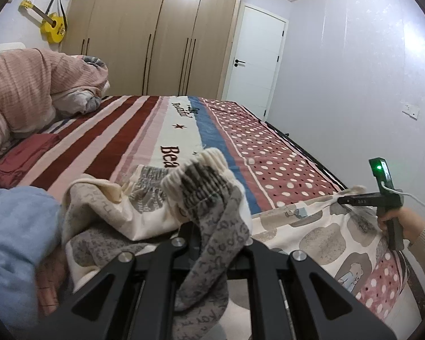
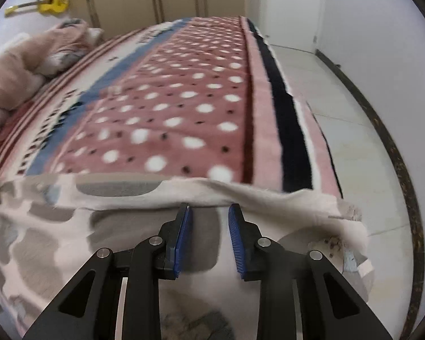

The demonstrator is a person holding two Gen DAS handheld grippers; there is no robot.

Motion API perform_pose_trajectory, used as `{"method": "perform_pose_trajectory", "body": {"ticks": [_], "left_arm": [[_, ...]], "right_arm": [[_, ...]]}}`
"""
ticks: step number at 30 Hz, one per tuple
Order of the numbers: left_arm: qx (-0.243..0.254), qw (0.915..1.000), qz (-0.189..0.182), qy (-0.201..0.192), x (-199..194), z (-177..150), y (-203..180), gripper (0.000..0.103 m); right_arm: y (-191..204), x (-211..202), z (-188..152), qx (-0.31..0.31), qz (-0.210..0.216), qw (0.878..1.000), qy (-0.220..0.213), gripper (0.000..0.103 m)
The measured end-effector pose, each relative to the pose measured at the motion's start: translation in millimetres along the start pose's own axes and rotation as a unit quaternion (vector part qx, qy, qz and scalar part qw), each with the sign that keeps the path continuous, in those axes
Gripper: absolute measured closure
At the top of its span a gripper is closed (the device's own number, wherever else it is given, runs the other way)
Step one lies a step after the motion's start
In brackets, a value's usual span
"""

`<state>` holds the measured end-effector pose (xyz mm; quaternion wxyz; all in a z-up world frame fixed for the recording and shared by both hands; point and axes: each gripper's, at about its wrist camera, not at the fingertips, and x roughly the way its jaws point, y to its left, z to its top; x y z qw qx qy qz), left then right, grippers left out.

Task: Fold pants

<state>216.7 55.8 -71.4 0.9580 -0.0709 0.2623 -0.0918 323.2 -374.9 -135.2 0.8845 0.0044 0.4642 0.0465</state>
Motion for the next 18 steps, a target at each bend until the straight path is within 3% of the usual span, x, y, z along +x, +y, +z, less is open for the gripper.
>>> {"method": "perform_pose_trajectory", "body": {"ticks": [5, 12, 14, 18], "left_arm": [[0.008, 0.9997, -0.021, 0.000, -1.6, 2.7, -16.5, 0.098], [0.057, 0.9948, -0.085, -0.003, -3.4, 10.2, -80.2, 0.098], [0.078, 0.9910, -0.107, 0.019, 9.2, 2.3, -105.8, 0.098], [0.096, 0.9802, -0.129, 0.115, 49.9, -33.6, -140.9, 0.097]], "right_arm": [[-2.4, -17.1, -3.2, -0.005, -0.053, 0.998, -0.016, 0.078], [-5.1, -74.5, -36.4, 0.021, 0.000, 0.999, -0.047, 0.073], [-4.2, -92.6, -49.8, 0.021, 0.012, 0.998, -0.053, 0.072], [-1.9, -109.3, -71.7, 0.026, 0.036, 0.998, -0.053, 0.068]]}}
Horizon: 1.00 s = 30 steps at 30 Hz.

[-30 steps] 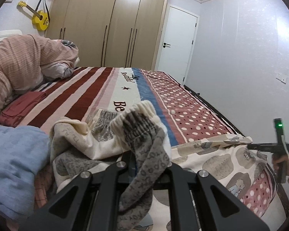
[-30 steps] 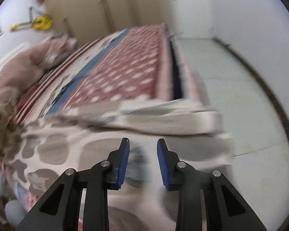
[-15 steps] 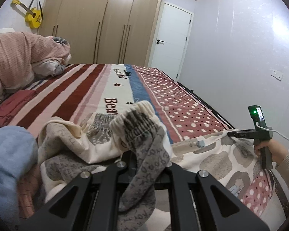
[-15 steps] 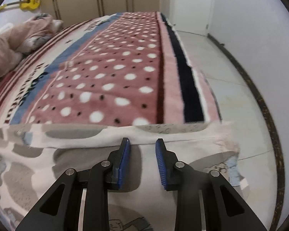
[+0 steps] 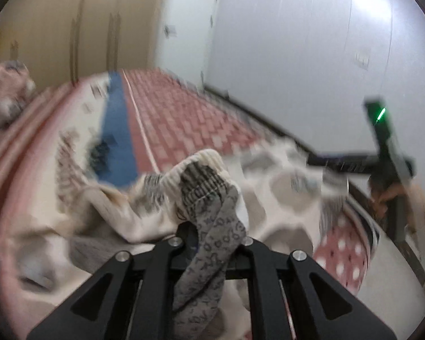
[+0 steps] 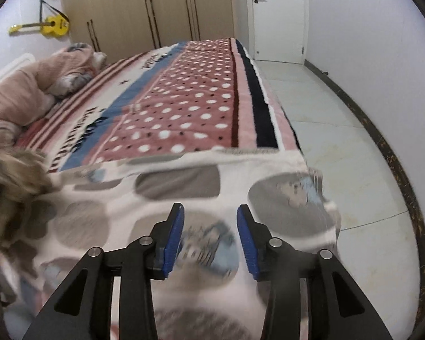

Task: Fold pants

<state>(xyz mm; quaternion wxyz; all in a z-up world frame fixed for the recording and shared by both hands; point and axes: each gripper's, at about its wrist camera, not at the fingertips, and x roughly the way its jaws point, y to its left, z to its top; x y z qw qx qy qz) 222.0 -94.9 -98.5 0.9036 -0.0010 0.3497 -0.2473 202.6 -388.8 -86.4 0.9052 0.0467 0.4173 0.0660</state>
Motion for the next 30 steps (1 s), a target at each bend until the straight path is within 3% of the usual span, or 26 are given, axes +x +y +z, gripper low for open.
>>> {"method": "perform_pose_trajectory", "body": {"ticks": [3, 5, 7, 9, 12, 16, 19, 22, 23, 25, 30], "left_arm": [[0.000, 0.9991, -0.007, 0.042, 17.4, -14.0, -1.9, 0.086], [-0.007, 0.9992, -0.018, 0.035, 6.8, -15.8, 1.5, 0.057], [-0.013, 0.9993, -0.031, 0.014, -13.1, -13.1, 6.5, 0.048], [-0.018, 0.9993, -0.033, -0.003, -38.6, -12.2, 11.4, 0.048], [-0.032, 0.9988, 0.000, -0.037, -83.6, -17.2, 29.3, 0.047], [-0.052, 0.9947, 0.070, -0.054, -114.6, -29.4, 62.1, 0.045], [-0.072, 0.9914, 0.096, -0.053, -125.7, -41.6, 88.4, 0.045], [-0.089, 0.9897, 0.099, -0.053, -134.1, -54.7, 105.9, 0.045], [-0.093, 0.9895, 0.098, -0.052, -136.2, -58.4, 110.2, 0.045], [-0.093, 0.9896, 0.096, -0.053, -137.3, -63.6, 112.9, 0.045], [-0.090, 0.9916, 0.080, -0.049, -130.4, -70.0, 116.7, 0.045]], "right_arm": [[5.0, -3.3, -14.8, -0.001, 0.016, 1.000, 0.012, 0.068], [10.8, -2.5, -20.8, -0.002, 0.027, 0.999, 0.019, 0.068], [20.4, -0.2, -23.0, -0.011, 0.042, 0.999, 0.018, 0.061], [34.7, 3.1, -22.4, -0.017, 0.058, 0.998, 0.015, 0.058], [59.3, 5.2, -17.4, -0.006, 0.119, 0.993, 0.006, 0.058], [103.7, 15.6, -4.5, -0.007, 0.180, 0.984, -0.001, 0.041], [137.7, 38.0, -0.5, -0.012, 0.213, 0.977, 0.024, 0.036], [162.8, 67.0, -2.3, -0.008, 0.213, 0.976, 0.055, 0.035], [168.4, 72.9, -4.1, -0.007, 0.207, 0.976, 0.063, 0.038], [175.9, 76.0, -7.0, -0.018, 0.176, 0.983, 0.056, 0.085], [158.3, 48.1, -8.6, 0.001, 0.143, 0.990, 0.008, 0.087]]}}
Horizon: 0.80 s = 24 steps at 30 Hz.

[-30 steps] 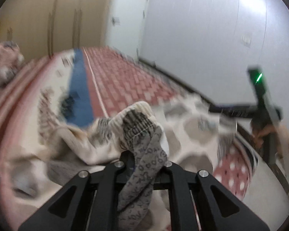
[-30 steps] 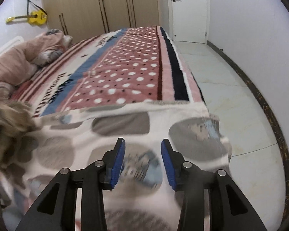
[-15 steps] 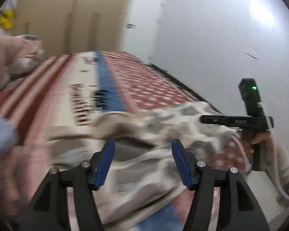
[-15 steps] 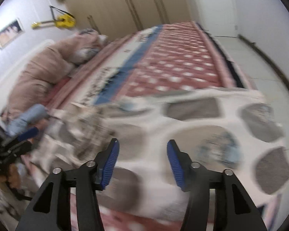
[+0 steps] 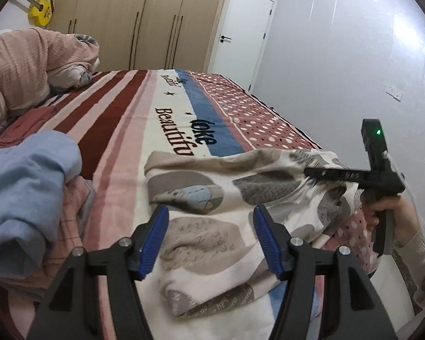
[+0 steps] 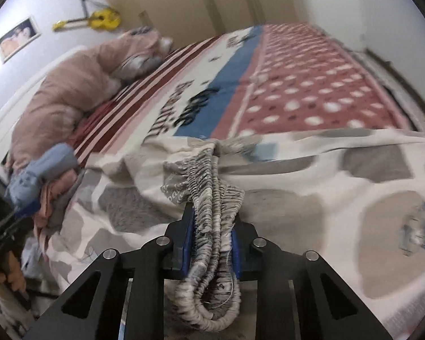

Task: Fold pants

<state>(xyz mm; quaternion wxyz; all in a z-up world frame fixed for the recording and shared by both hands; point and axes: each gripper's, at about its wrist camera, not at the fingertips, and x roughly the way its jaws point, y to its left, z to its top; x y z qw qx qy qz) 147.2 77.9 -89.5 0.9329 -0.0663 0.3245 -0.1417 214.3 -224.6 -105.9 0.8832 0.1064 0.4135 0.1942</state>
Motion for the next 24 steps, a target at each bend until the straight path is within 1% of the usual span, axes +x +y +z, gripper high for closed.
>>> {"method": "perform_pose_trajectory", "body": {"ticks": [3, 6, 9, 10, 12, 14, 16, 17, 18, 19, 20, 21, 22, 23, 24], "left_arm": [[0.002, 0.9999, -0.011, 0.005, 2.8, -2.3, -5.1, 0.045], [0.009, 0.9998, -0.013, 0.010, 7.8, -2.3, -12.1, 0.045], [0.019, 0.9997, -0.010, 0.013, 10.5, -1.3, -17.4, 0.045], [0.019, 0.9997, -0.008, 0.014, 11.2, -1.1, -19.0, 0.045], [0.016, 0.9997, -0.010, 0.014, 12.2, -1.8, -19.5, 0.045], [0.011, 0.9997, -0.012, 0.016, 14.0, -2.0, -21.3, 0.045], [0.011, 0.9997, -0.012, 0.019, 15.5, -1.4, -25.0, 0.045], [0.013, 0.9996, -0.012, 0.021, 15.8, -0.7, -27.7, 0.045], [0.018, 0.9995, -0.010, 0.023, 15.3, 0.7, -31.3, 0.045], [0.024, 0.9994, -0.008, 0.023, 14.1, 1.8, -34.3, 0.045], [0.030, 0.9993, -0.004, 0.022, 12.8, 3.0, -37.0, 0.045], [0.034, 0.9992, 0.000, 0.021, 11.5, 4.3, -39.2, 0.044], [0.037, 0.9991, 0.006, 0.019, 10.0, 5.5, -41.1, 0.041], [0.037, 0.9992, 0.011, 0.015, 8.5, 7.1, -42.5, 0.037], [0.035, 0.9992, 0.015, 0.012, 7.9, 8.3, -42.9, 0.036]], "right_arm": [[-7.6, -7.0, -2.6, -0.001, -0.016, 1.000, -0.002, 0.087], [-11.9, -0.6, -4.2, -0.006, -0.032, 0.999, 0.001, 0.087], [-20.6, -7.1, 0.8, 0.008, -0.018, 1.000, -0.011, 0.087], [-22.6, -11.9, 3.8, 0.007, -0.019, 1.000, -0.017, 0.087], [-25.4, -17.8, 6.6, 0.000, -0.034, 0.999, -0.023, 0.087], [-30.3, -12.5, 2.6, 0.006, -0.034, 0.999, -0.002, 0.086], [-36.4, 1.1, -7.9, 0.016, -0.037, 0.999, 0.033, 0.078], [-40.2, 3.8, -13.2, 0.022, -0.037, 0.998, 0.037, 0.075], [-44.9, 0.7, -16.3, 0.032, -0.026, 0.999, 0.031, 0.071], [-51.7, -7.9, -17.3, 0.047, -0.018, 0.999, 0.020, 0.063], [-59.7, -20.9, -17.5, 0.061, -0.019, 0.998, 0.003, 0.058], [-66.2, -33.3, -17.8, 0.071, -0.024, 0.997, -0.013, 0.051], [-75.6, -51.1, -19.5, 0.081, -0.033, 0.996, -0.034, 0.046], [-85.0, -65.8, -21.9, 0.088, -0.043, 0.994, -0.048, 0.044], [-95.4, -80.8, -25.9, 0.099, -0.056, 0.992, -0.060, 0.040]]}}
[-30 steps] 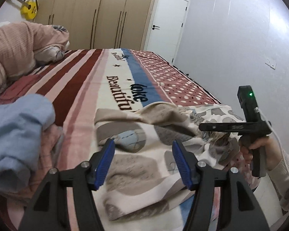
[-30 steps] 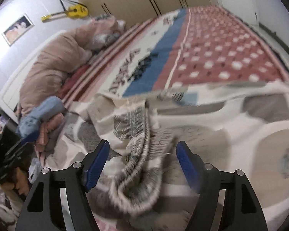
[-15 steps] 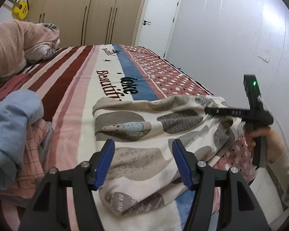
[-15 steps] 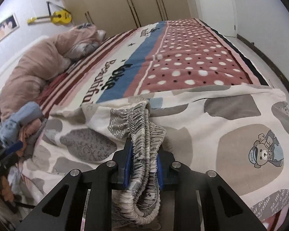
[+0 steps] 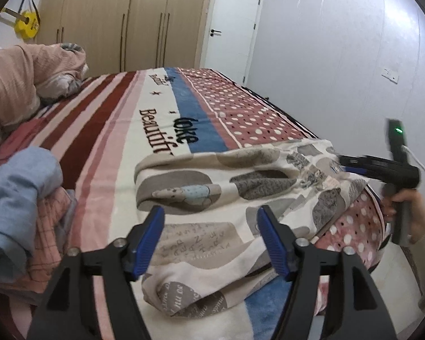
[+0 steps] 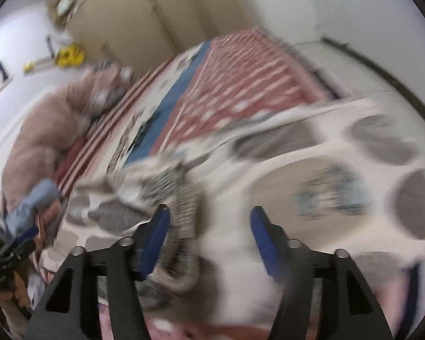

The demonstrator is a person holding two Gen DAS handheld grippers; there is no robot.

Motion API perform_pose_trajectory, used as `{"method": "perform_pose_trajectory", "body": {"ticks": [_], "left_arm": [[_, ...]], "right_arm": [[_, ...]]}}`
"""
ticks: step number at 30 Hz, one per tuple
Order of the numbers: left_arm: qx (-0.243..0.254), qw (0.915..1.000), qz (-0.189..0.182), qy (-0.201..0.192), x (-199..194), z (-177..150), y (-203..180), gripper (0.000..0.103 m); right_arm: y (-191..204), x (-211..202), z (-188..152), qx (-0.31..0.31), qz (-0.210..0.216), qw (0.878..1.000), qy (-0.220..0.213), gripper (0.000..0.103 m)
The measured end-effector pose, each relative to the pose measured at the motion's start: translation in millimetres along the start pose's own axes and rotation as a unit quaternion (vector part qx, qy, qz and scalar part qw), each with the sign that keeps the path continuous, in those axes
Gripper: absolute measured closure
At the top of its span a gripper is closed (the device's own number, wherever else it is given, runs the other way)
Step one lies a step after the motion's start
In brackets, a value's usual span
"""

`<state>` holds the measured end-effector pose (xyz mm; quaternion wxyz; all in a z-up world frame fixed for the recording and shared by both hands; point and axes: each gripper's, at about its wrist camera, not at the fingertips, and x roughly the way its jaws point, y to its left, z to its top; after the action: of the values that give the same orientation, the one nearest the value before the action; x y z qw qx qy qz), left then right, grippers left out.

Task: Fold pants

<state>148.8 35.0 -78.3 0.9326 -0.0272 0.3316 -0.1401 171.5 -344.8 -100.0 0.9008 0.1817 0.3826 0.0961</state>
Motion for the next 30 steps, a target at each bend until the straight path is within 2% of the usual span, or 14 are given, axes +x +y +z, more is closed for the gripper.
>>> {"method": "perform_pose_trajectory", "body": {"ticks": [3, 6, 8, 12, 18, 23, 26, 28, 30], "left_arm": [[-0.027, 0.9993, 0.023, -0.016, -0.5, 4.0, 5.3, 0.034], [-0.056, 0.9976, 0.035, -0.021, 3.6, 6.7, 11.0, 0.033], [-0.072, 0.9966, 0.036, -0.021, 7.9, 8.0, 12.4, 0.033], [-0.070, 0.9961, 0.050, -0.021, 15.4, 11.9, 7.6, 0.033], [-0.073, 0.9951, 0.061, -0.024, 22.2, 16.7, 5.2, 0.033], [-0.077, 0.9944, 0.069, -0.024, 26.9, 18.3, 4.0, 0.033], [-0.077, 0.9942, 0.070, -0.025, 27.8, 19.4, 3.0, 0.033], [-0.076, 0.9944, 0.068, -0.027, 27.0, 19.9, 2.2, 0.033], [-0.075, 0.9945, 0.066, -0.031, 24.3, 20.7, 1.1, 0.033]], "right_arm": [[-45.7, -35.1, -8.0, 0.065, -0.042, 0.997, -0.030, 0.027], [-88.9, -52.6, -22.2, 0.119, -0.069, 0.990, -0.031, 0.027], [-106.4, -53.7, -26.9, 0.140, -0.072, 0.987, -0.025, 0.027], [-134.8, -45.5, -34.5, 0.163, -0.051, 0.985, -0.014, 0.027], [-149.5, -25.1, -15.7, 0.163, -0.042, 0.985, -0.033, 0.027], [-151.2, -4.2, -3.9, 0.157, -0.058, 0.985, -0.038, 0.042], [-147.1, -1.4, 5.7, 0.140, -0.083, 0.986, -0.045, 0.065], [-144.9, -2.4, 11.8, 0.127, -0.087, 0.987, -0.049, 0.095], [-142.3, -5.7, 18.4, 0.123, -0.075, 0.988, -0.053, 0.098]]}}
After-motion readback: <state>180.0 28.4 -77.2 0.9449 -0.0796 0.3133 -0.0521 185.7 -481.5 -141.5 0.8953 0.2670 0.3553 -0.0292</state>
